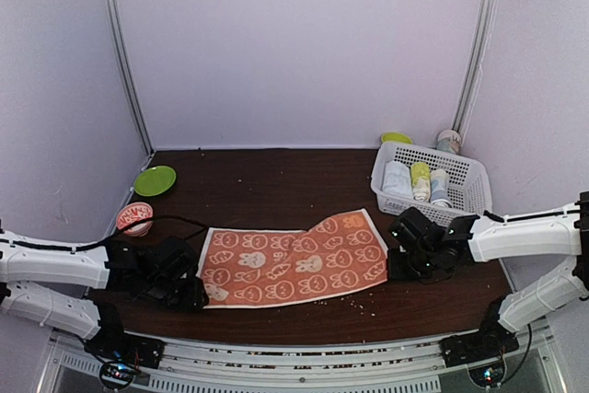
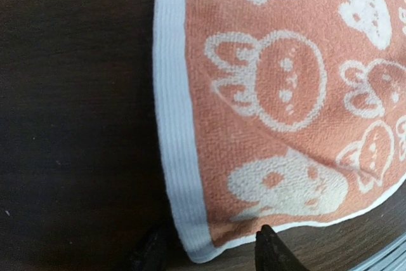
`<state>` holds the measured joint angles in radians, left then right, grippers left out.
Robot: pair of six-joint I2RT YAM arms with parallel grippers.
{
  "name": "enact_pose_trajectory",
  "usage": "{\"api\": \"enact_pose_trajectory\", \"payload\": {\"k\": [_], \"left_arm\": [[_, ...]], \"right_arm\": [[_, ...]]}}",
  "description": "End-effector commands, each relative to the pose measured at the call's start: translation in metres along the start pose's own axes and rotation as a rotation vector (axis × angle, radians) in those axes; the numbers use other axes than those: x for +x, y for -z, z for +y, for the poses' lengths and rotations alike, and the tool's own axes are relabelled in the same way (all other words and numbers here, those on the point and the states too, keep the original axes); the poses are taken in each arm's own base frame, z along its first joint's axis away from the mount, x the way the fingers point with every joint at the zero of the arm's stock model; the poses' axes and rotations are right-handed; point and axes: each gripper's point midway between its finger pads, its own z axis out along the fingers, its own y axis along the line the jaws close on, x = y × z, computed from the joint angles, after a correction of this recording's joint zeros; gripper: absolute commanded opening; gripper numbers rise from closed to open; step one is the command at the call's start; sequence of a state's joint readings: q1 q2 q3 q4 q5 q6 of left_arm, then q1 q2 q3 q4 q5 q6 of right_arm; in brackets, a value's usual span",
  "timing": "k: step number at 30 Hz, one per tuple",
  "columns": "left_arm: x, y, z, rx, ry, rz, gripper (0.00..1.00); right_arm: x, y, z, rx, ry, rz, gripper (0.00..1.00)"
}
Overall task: Roll the towels
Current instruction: Flatten out the towel at the center of the board.
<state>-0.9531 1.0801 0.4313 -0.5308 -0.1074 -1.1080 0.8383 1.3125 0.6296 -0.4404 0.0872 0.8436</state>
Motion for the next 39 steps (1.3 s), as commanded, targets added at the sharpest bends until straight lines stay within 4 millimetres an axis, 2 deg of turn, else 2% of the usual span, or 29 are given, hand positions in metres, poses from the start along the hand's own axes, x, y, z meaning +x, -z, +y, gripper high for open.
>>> {"api": "enact_pose_trajectory", "payload": {"k": [1,5,8,9,11,14,18,20,22,24,29,33,36,39], "left_arm": [[0.001,-0.009,-0.016,0.046,-0.008,0.025,0.42],[0.008,-0.012,-0.016,0.054,-0.020,0.049,0.25],[0.008,-0.008,-0.013,0.053,-0.022,0.044,0.03],[0.005,-0.003,-0.014,0.056,-0.021,0.030,0.00],[-0.007,0.017,-0.017,0.068,-0.024,-0.024,0.00],[-0.038,0.066,-0.025,0.096,-0.041,-0.154,0.00],[-0.079,0.151,-0.035,0.167,-0.078,-0.356,0.00],[-0.094,0.189,-0.041,0.215,-0.092,-0.440,0.00],[-0.106,0.224,-0.051,0.278,-0.106,-0.512,0.00],[-0.112,0.244,-0.058,0.325,-0.128,-0.553,0.00],[-0.107,0.274,-0.077,0.483,-0.179,-0.578,0.00],[-0.093,0.289,-0.075,0.587,-0.187,-0.573,0.00],[-0.079,0.293,-0.075,0.665,-0.180,-0.537,0.00],[-0.071,0.285,-0.073,0.683,-0.160,-0.501,0.00]], "right_arm": [[-0.001,0.003,0.000,-0.019,-0.009,-0.015,0.00],[-0.001,0.007,0.000,-0.027,-0.017,-0.020,0.00],[-0.003,0.013,0.001,-0.040,-0.025,-0.030,0.00],[-0.005,0.017,0.002,-0.046,-0.027,-0.035,0.00],[-0.014,0.031,0.006,-0.067,-0.028,-0.066,0.00],[-0.043,0.074,0.015,-0.124,-0.027,-0.174,0.00],[-0.086,0.153,0.020,-0.204,-0.027,-0.353,0.00],[-0.098,0.185,0.022,-0.239,-0.027,-0.404,0.00],[-0.104,0.209,0.026,-0.284,-0.029,-0.428,0.00],[-0.107,0.227,0.031,-0.343,-0.034,-0.442,0.00],[-0.100,0.263,0.045,-0.502,-0.001,-0.436,0.00],[-0.088,0.287,0.041,-0.575,0.018,-0.426,0.00],[-0.077,0.300,0.034,-0.612,0.007,-0.405,0.00],[-0.068,0.299,0.031,-0.631,-0.022,-0.367,0.00]]}}
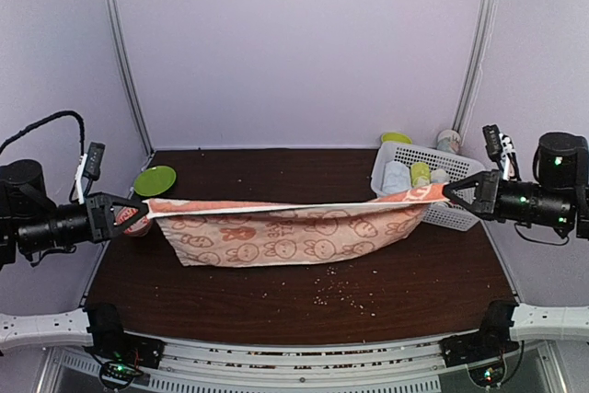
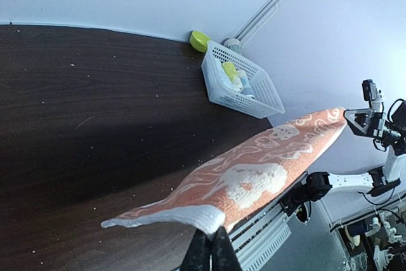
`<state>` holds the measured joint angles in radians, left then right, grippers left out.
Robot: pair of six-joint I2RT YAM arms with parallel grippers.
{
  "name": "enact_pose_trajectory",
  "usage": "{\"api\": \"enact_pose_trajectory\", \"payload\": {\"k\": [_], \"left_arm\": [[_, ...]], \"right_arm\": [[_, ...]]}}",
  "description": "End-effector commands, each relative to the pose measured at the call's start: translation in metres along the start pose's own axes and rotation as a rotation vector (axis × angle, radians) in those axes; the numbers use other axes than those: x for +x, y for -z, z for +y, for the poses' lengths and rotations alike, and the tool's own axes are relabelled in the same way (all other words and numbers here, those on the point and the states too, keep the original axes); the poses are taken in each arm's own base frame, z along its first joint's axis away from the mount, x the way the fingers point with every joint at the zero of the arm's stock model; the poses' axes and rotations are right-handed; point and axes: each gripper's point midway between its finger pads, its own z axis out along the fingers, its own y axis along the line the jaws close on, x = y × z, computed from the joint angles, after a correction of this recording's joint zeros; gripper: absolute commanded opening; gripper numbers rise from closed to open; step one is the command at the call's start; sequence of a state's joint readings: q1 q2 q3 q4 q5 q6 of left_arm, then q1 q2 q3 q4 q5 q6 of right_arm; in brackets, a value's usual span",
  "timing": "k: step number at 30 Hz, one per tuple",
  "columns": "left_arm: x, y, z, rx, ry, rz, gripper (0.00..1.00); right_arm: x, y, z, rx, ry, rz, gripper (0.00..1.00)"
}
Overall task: Roll the towels
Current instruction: Flatten out the towel at the center of the board.
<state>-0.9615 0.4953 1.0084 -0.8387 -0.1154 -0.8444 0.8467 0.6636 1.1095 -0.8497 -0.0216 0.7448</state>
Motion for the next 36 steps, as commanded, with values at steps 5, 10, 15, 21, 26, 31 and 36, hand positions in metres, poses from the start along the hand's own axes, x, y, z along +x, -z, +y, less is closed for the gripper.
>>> {"api": "enact_pose_trajectory", "payload": {"k": [5,10,15,21,26,31,36], "left_arm": [[0.027,-0.028,0.013,-0.055,0.037,0.098,0.00],[0.019,-0.048,0.012,-0.102,0.009,0.097,0.00],[0.025,-0.039,-0.006,-0.010,-0.019,0.158,0.00],[0.066,-0.005,0.006,0.094,0.099,0.216,0.00],[0.065,0.017,0.027,0.068,0.150,0.127,0.00],[0.052,-0.023,0.026,-0.019,0.034,0.121,0.00],[0.032,-0.094,0.039,-0.171,-0.060,0.189,0.00]], "right_arm": [[0.024,-0.011,-0.009,0.019,-0.090,0.084,0.00],[0.031,-0.044,-0.011,0.028,-0.131,0.099,0.00],[0.036,-0.041,0.003,-0.028,-0.085,0.157,0.00],[0.054,-0.009,-0.005,-0.085,-0.087,0.179,0.00],[0.064,0.004,-0.019,-0.071,-0.107,0.171,0.00],[0.062,-0.036,-0.028,-0.004,-0.128,0.153,0.00],[0.051,-0.096,-0.059,0.073,-0.235,0.134,0.00]]}}
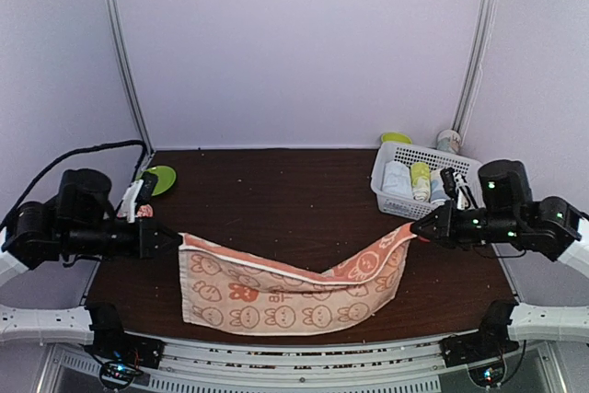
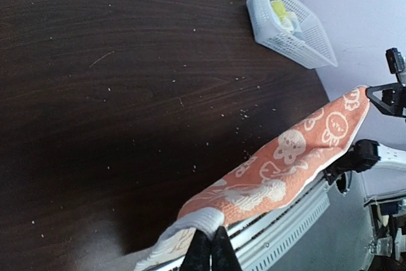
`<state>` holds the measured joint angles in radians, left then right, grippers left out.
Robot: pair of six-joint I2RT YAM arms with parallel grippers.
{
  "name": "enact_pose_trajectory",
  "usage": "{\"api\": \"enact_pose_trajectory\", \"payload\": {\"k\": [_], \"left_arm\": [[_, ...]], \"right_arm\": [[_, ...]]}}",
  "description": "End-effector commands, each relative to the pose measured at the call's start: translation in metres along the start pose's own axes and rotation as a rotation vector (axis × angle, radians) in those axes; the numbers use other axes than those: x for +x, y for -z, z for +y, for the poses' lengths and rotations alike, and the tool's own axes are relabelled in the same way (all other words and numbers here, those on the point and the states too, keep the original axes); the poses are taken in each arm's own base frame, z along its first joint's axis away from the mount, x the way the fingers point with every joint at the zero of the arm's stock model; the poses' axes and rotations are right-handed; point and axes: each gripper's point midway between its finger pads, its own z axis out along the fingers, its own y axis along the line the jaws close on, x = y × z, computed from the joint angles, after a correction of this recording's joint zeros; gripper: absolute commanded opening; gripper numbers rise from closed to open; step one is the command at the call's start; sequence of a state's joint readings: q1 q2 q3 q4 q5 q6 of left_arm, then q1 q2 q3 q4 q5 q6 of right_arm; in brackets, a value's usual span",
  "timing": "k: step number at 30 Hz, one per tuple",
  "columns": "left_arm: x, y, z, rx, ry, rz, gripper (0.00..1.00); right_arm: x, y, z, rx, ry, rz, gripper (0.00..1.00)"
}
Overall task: Roll the towels
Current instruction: Flatten out the towel at the center of the board, then fold the towel at the center of the board.
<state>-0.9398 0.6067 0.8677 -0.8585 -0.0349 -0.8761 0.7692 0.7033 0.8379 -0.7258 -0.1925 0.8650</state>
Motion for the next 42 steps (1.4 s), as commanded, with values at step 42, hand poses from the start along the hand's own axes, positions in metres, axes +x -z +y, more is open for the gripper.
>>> {"api": "enact_pose_trajectory", "payload": {"k": [42], "left_arm": [[0.005,-0.131,0.141,-0.217,0.226,0.088,0.00]], "right_arm": [[0.018,-0.131,-0.119,0.307,-0.145,0.075,0.00]]}}
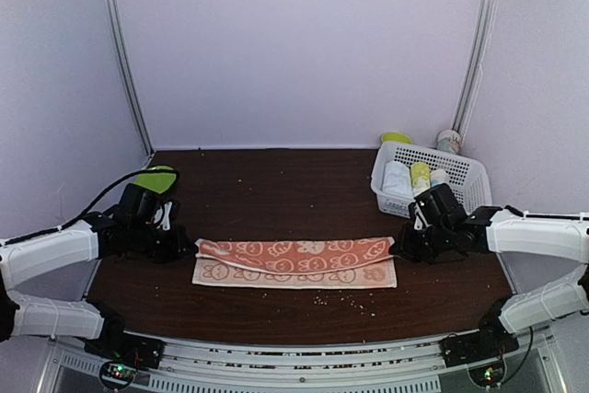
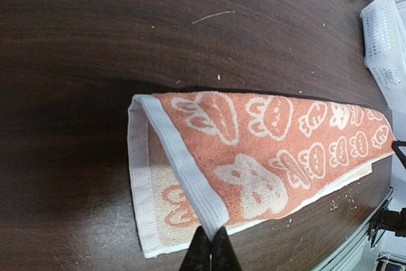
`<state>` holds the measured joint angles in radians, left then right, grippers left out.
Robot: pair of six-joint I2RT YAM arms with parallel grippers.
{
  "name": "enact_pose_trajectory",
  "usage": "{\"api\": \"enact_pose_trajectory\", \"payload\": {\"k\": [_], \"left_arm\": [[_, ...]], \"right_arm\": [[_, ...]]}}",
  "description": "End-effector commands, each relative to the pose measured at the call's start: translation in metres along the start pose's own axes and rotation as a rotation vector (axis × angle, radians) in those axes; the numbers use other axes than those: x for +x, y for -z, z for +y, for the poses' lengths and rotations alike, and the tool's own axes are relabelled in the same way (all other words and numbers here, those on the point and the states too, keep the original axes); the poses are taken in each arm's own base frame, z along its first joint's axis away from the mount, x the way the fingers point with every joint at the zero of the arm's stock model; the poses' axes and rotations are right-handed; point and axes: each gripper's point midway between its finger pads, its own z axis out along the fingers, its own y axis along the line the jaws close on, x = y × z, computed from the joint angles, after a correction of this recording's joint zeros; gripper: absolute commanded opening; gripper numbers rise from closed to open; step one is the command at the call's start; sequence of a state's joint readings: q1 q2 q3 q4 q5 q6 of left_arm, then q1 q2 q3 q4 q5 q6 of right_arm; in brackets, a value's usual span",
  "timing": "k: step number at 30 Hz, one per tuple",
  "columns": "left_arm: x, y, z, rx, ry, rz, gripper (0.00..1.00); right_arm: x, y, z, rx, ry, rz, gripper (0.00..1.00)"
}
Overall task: Roll the towels
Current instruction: Fold the towel at the center of the board.
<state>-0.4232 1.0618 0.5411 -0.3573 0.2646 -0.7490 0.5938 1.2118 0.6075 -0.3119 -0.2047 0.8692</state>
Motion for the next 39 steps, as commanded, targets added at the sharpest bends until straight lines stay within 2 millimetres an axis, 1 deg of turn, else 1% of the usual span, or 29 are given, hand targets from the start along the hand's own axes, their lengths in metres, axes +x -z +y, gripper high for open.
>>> {"api": "enact_pose_trajectory", "payload": {"k": [1,9,16,22,31,36,39], "left_arm": [[-0.010,-0.002,0.000,-0.004,-0.021,-0.038,0.00],[-0.005,-0.011,0.010,-0.037,-0.014,-0.017,0.00],[-0.004,-0.013,0.016,-0.064,-0.011,-0.010,0.00],[-0.005,-0.005,0.013,-0.061,-0.021,-0.019,0.00],[-0.002,0.001,0.013,-0.064,-0.029,-0.020,0.00],[0.001,0.005,0.015,-0.072,-0.032,-0.020,0.00],[0.005,0.004,0.020,-0.081,-0.029,-0.014,0.00]], "right_arm": [[-0.001,0.001,0.002,-0.008,0.000,-0.036,0.00],[0.015,-0.008,-0.006,0.009,-0.003,-0.007,0.00],[0.029,-0.013,-0.007,0.019,0.007,0.016,0.00],[0.030,-0.005,-0.008,0.020,0.011,0.010,0.00],[0.029,0.004,-0.009,0.025,0.022,-0.002,0.00],[0.033,0.003,-0.016,0.043,0.024,0.007,0.00],[0.039,-0.001,-0.023,0.054,0.019,0.018,0.00]]}}
